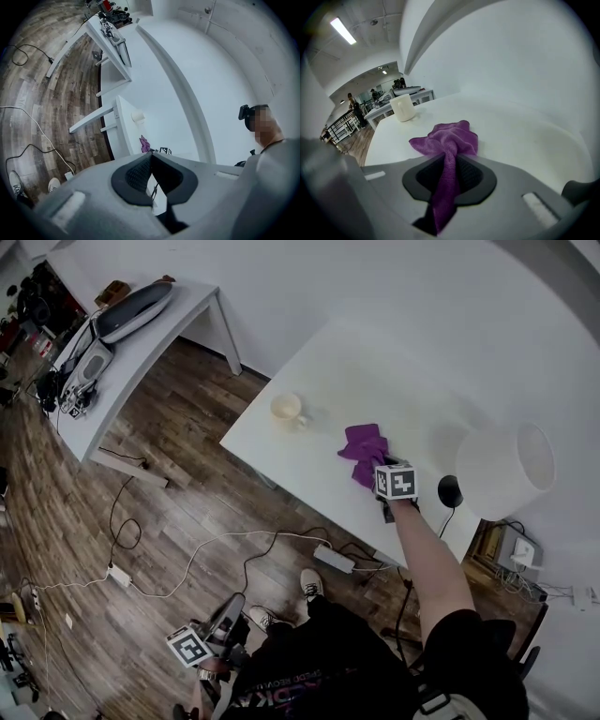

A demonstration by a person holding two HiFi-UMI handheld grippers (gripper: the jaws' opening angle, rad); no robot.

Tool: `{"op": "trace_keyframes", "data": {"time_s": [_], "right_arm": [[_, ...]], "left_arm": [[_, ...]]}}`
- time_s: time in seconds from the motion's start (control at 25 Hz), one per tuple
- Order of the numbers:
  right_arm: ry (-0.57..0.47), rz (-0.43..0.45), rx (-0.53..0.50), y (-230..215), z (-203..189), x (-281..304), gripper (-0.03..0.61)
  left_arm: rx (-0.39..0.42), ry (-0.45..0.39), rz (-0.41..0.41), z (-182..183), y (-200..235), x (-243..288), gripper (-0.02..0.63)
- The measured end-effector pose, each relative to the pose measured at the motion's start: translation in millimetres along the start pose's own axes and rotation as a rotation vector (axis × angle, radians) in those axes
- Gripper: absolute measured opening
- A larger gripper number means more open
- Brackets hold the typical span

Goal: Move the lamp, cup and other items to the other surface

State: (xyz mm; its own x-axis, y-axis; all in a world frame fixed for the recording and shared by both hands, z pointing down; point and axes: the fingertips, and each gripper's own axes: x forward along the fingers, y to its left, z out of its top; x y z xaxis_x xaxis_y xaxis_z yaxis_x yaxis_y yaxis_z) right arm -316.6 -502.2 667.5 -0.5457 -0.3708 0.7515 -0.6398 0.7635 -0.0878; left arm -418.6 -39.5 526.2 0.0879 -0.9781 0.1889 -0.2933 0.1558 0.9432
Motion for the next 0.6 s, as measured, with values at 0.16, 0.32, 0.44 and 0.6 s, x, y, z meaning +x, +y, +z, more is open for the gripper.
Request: {"op": "trace_keyframes", "data": {"time_s": [0.16,0.32,0.44,0.6], "right_arm": [[-0.045,0.008,-0.003,3,5,-8,0.054],[-0.107,0.025,0.004,13,15,-29,0.052],[-0.162,0.037,0.006,22,23,-51,0.051],[-0.232,0.043,0.020,34,29,-85,0.051]], "left_arm": [[0.045,0.014,0.009,-4,-1,-3,-0.009],[0.050,0.031,-0.002,-6,-1,-6,-0.009],[0.063,0.059,-0.030,-8,-8,-4,-0.009],[0.082,0.105,-0.058,-8,-12,-6,-0.009]]}}
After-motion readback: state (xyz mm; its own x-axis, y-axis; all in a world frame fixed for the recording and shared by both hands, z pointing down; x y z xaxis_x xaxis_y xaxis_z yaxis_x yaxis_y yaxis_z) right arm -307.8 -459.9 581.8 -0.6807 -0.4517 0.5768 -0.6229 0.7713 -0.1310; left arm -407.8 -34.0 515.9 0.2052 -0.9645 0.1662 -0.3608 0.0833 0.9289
